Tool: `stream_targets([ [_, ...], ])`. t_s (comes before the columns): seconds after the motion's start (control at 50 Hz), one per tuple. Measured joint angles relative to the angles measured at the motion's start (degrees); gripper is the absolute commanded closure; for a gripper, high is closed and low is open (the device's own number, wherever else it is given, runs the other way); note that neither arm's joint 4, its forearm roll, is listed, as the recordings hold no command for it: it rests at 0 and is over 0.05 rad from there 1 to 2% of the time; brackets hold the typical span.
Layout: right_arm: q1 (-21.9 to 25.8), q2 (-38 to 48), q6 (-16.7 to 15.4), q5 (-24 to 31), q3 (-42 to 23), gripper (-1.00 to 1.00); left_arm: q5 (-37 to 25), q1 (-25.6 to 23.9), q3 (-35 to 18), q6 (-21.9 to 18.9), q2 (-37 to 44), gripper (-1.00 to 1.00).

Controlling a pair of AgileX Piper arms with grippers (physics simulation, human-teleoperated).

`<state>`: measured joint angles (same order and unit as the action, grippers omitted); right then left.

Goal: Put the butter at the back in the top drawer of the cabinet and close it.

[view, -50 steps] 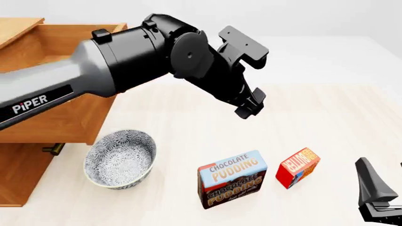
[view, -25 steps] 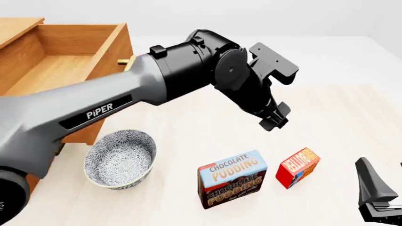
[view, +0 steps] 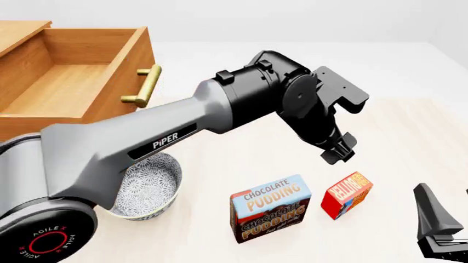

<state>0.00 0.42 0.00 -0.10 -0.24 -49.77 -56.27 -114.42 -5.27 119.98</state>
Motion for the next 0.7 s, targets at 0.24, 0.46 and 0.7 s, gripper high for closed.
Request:
stream_targets([
  [0.24, 0.0, 0.0, 0.0, 0.0, 0.0, -1.0, -0.95, -0.85, -2.56, 0.56, 2.81, -1.0],
  [0.46, 0.0, 0.0, 0.0, 0.0, 0.0, -1.0, -1.7, -1.38, -4.13, 0.94, 4.83, -1.0],
  [0.7, 0.0, 0.0, 0.0, 0.0, 0.0, -1.0, -2.33, -1.8, -5.48, 1.19, 6.46, -1.0],
])
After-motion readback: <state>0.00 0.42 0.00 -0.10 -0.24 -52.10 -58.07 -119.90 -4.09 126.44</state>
